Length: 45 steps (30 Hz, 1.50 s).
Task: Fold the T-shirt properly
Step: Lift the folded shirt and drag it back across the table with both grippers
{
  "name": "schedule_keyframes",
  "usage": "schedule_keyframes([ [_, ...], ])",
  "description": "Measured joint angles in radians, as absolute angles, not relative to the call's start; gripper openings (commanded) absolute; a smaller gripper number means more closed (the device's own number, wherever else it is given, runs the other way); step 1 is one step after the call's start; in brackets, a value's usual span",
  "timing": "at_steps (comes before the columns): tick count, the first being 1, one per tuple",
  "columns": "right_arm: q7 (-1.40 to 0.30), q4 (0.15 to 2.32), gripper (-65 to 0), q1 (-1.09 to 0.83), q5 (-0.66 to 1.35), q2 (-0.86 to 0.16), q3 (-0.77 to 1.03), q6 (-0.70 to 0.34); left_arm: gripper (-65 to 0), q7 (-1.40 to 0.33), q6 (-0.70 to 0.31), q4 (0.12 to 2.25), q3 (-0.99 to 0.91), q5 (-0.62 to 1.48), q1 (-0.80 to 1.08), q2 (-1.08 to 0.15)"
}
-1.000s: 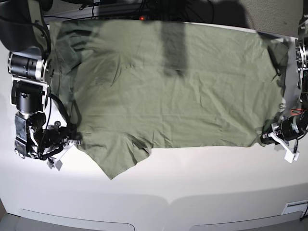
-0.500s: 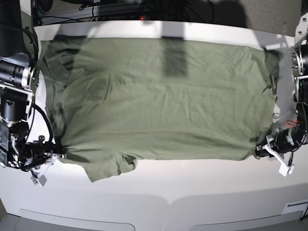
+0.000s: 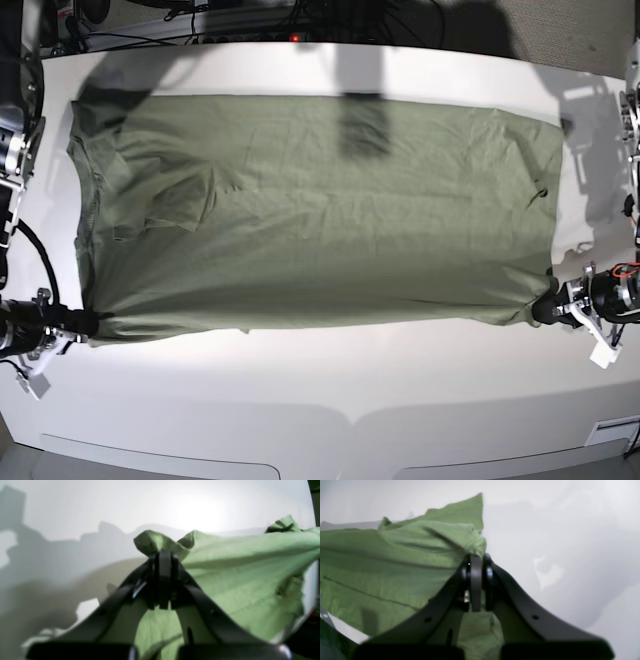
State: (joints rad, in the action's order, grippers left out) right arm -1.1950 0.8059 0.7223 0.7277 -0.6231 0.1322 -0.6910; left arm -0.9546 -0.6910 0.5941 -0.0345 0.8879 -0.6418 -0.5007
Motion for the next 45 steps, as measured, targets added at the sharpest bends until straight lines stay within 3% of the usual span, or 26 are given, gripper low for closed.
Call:
schedule_keyframes([
  [8,-1.206,0.98,-65.0,0.547,0.774,-0.657,0.13,-0.694,-65.0,-1.019,-0.69,0.64,-0.033,1.003,-0.577,-0.518],
  [16,-1.193,1.143,-65.0,0.401,0.778,-0.659,0.13,-0.694,-65.0,-1.028,-0.689,0.866,-0.039,1.002,-0.434,-0.518],
  [27,-1.139,1.378,-65.0,0.187,0.781,-0.657,0.18,-0.694,-65.0,-1.159,-0.689,1.138,-0.286,1.074,-0.228,-0.518],
  [37,-1.185,1.516,-65.0,0.084,0.789,-0.659,0.381,-0.694,-65.0,-1.217,-0.691,1.158,-0.291,1.186,-0.172,-0.518],
  [45,-1.21,1.517,-65.0,-0.015,0.817,-0.646,0.398,-0.694,-65.0,-1.291,-0.691,1.158,-0.291,1.258,-0.121,-0.517],
])
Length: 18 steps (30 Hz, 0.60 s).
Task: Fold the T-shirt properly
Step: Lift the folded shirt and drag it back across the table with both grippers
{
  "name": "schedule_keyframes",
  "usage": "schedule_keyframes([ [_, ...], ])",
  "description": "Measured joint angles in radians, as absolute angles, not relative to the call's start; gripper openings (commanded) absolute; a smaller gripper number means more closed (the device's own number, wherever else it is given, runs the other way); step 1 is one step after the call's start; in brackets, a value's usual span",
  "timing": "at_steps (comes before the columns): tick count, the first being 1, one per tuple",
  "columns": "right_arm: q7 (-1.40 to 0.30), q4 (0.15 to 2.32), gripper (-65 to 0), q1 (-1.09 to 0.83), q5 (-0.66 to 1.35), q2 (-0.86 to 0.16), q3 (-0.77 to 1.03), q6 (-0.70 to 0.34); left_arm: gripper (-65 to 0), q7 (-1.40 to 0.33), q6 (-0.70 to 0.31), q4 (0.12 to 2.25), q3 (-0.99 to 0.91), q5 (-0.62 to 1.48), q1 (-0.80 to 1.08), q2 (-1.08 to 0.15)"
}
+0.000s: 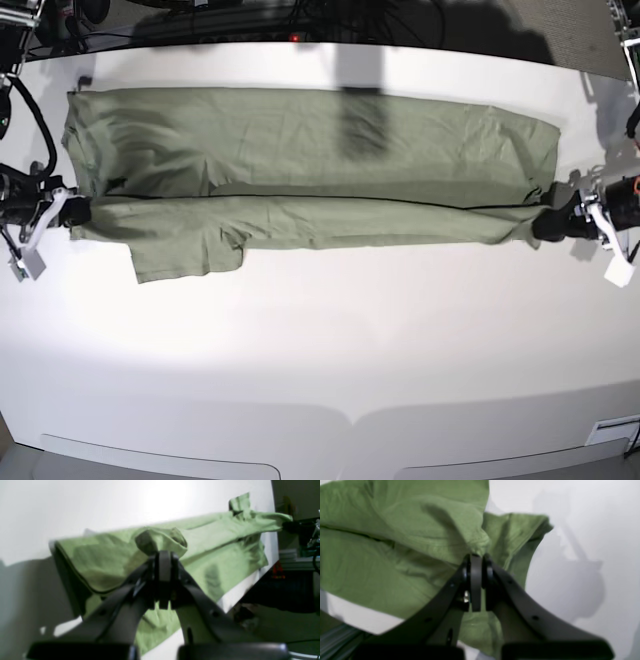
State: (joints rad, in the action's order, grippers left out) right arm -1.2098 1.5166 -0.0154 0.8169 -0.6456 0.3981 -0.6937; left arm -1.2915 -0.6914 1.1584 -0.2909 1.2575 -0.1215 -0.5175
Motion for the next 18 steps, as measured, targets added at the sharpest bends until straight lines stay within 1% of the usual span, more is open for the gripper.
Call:
schedule_keyframes([
  [5,-1.214,1.517,-65.0,-0.033,0.827,-0.636,0.398,-0.694,-65.0,-1.29,-0.691,1.203,-0.291,1.28,-0.075,-0.517],
  [9,-1.233,1.517,-65.0,-0.033,0.849,-0.634,0.398,-0.694,-65.0,-1.299,-0.691,1.314,-0.293,1.281,-0.036,-0.518],
  [13,-1.246,1.52,-65.0,-0.038,0.848,-0.634,0.398,-0.694,-65.0,-1.314,-0.692,1.423,-0.292,1.28,0.052,-0.518],
  [18,-1.248,1.615,-65.0,-0.078,0.863,-0.634,0.398,-0.694,-65.0,-1.274,-0.691,1.475,-0.293,1.221,0.094,-0.518],
])
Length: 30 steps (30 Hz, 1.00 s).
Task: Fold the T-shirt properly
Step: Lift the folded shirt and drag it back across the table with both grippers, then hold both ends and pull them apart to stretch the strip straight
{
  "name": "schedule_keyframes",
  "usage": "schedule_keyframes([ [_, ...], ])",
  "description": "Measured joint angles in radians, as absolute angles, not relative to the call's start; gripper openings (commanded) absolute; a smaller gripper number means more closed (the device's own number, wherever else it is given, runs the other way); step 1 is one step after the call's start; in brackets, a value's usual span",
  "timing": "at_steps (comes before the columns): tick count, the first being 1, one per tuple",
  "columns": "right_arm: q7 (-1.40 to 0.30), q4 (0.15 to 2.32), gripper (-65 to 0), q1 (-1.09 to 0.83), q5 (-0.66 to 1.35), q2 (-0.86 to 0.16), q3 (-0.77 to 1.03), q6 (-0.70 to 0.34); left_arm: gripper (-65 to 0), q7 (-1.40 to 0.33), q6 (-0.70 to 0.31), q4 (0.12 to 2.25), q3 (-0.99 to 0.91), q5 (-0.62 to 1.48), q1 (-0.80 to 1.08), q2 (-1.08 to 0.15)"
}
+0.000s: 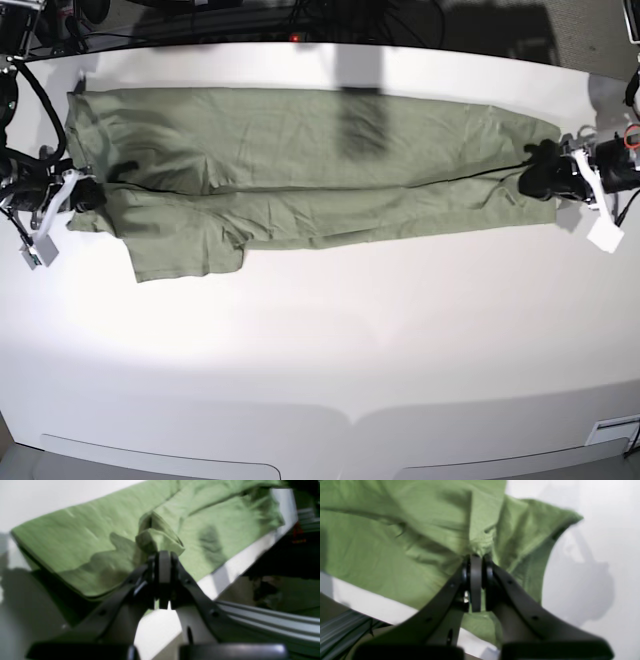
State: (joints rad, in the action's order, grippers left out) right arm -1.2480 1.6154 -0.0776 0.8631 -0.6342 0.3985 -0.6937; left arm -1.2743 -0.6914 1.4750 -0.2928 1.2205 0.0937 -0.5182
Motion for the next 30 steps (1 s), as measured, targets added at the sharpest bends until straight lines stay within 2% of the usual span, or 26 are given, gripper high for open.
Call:
schedule_keyframes([
  [6,-1.262,1.665,-65.0,-0.108,0.867,-0.634,0.433,-0.694,-65.0,-1.272,-0.692,1.475,-0.293,1.22,0.094,-0.518],
  [16,-1.272,1.665,-65.0,-0.205,0.92,-0.632,0.648,-0.694,-65.0,-1.275,-0.692,1.475,-0.296,1.155,0.097,-0.518],
  [22,-1.282,1.665,-65.0,-0.275,0.923,-0.629,0.665,-0.694,-65.0,-1.264,-0.691,1.476,-0.297,1.155,0.119,-0.518],
  [30,-1.376,1.665,-65.0,-0.275,1.006,-0.629,0.665,-0.694,-65.0,-1.267,-0.692,1.476,-0.302,1.156,0.166,-0.518],
])
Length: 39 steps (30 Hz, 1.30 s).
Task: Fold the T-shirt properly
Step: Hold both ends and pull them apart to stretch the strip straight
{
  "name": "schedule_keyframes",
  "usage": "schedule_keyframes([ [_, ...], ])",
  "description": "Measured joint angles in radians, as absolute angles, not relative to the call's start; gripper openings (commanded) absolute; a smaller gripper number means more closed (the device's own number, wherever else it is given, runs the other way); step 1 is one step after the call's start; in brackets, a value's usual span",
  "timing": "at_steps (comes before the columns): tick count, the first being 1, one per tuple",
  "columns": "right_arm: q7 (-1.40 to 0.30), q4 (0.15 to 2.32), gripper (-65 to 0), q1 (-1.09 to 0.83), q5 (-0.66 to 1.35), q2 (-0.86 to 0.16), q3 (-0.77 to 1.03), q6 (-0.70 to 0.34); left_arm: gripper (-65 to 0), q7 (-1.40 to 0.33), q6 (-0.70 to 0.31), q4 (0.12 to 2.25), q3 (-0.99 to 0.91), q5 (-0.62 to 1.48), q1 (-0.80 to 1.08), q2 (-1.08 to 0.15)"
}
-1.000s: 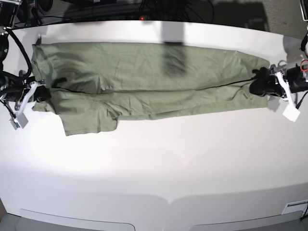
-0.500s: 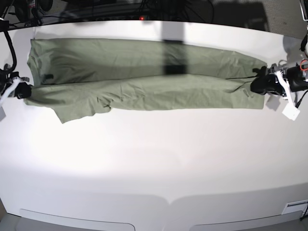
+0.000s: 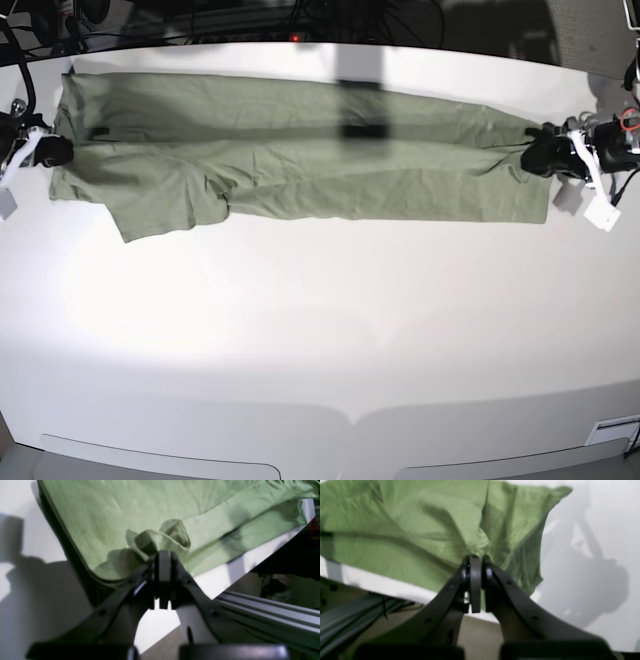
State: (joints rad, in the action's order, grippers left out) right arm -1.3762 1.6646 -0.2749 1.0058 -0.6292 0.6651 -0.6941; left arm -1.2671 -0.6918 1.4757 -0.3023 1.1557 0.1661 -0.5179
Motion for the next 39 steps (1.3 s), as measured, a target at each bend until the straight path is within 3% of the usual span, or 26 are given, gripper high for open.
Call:
schedule_keyframes([
  [8,-1.404,1.665,-65.0,-0.275,1.163,-0.635,0.665,-0.697,-65.0,-1.269,-0.691,1.476,-0.374,1.156,0.175,-0.518],
  [32,-1.404,1.665,-65.0,-0.344,1.278,-0.642,0.665,-0.697,-65.0,-1.272,-0.691,1.476,-0.392,1.155,0.177,-0.512],
  [39,-1.401,1.665,-65.0,-0.445,1.275,-0.718,0.665,-0.697,-65.0,-1.279,-0.691,1.476,-0.392,1.155,0.177,-0.512],
])
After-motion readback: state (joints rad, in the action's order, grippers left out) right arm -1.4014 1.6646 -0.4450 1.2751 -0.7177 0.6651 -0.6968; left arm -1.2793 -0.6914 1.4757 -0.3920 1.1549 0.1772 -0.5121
